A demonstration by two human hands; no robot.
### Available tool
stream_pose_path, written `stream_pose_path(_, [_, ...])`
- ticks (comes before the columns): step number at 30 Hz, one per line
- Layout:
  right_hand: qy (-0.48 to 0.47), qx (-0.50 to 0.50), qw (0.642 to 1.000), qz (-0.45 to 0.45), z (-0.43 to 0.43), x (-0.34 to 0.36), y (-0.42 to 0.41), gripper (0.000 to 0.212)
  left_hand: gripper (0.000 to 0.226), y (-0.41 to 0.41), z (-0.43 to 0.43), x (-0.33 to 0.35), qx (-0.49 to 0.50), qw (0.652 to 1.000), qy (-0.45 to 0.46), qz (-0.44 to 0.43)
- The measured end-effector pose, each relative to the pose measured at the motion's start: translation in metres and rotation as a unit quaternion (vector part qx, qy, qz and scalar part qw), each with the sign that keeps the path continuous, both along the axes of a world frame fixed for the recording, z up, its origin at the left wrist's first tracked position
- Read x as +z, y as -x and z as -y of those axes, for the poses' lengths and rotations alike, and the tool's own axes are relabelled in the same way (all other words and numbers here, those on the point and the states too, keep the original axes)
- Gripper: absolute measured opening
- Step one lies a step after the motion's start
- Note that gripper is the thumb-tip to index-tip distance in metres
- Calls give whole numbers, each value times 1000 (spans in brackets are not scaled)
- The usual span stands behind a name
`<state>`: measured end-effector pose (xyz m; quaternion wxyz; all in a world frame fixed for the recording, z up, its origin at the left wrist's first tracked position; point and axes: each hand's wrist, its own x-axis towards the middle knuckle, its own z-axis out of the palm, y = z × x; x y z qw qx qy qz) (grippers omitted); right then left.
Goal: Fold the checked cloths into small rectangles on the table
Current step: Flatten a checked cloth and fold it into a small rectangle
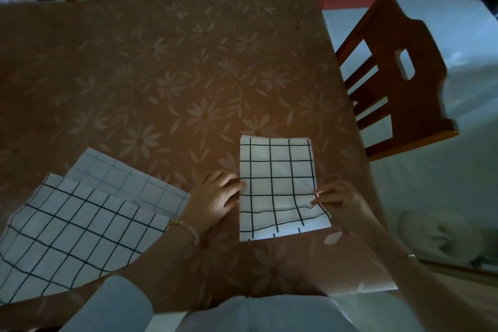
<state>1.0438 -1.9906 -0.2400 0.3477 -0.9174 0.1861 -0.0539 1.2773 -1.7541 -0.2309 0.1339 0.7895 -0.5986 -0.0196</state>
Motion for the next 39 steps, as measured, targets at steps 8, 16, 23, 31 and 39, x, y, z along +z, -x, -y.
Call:
stream_pose_path(8, [-31, -51, 998, 6, -3, 5, 0, 24, 32, -8, -2, -8, -86, 995, 2, 48])
stream_pose_path(16, [-97, -151, 984, 1, -4, 5, -1, 25, 35, -3, -6, -1, -13, 997, -20, -79])
stream_pose_path(23, [-237, -259, 936, -5, -3, 32, -29, 5, 44, 2, 0, -1, 92, 974, 3, -205])
stream_pose_path(31, [-209, -249, 945, -27, 2, 35, -64, 16, 54, 13, 17, 9, 269, 861, 36, -431])
stream_pose_path(39, [-180, -277, 939, -92, 4, 20, -77, 16, 21, 13, 30, 12, 333, 848, 17, -411])
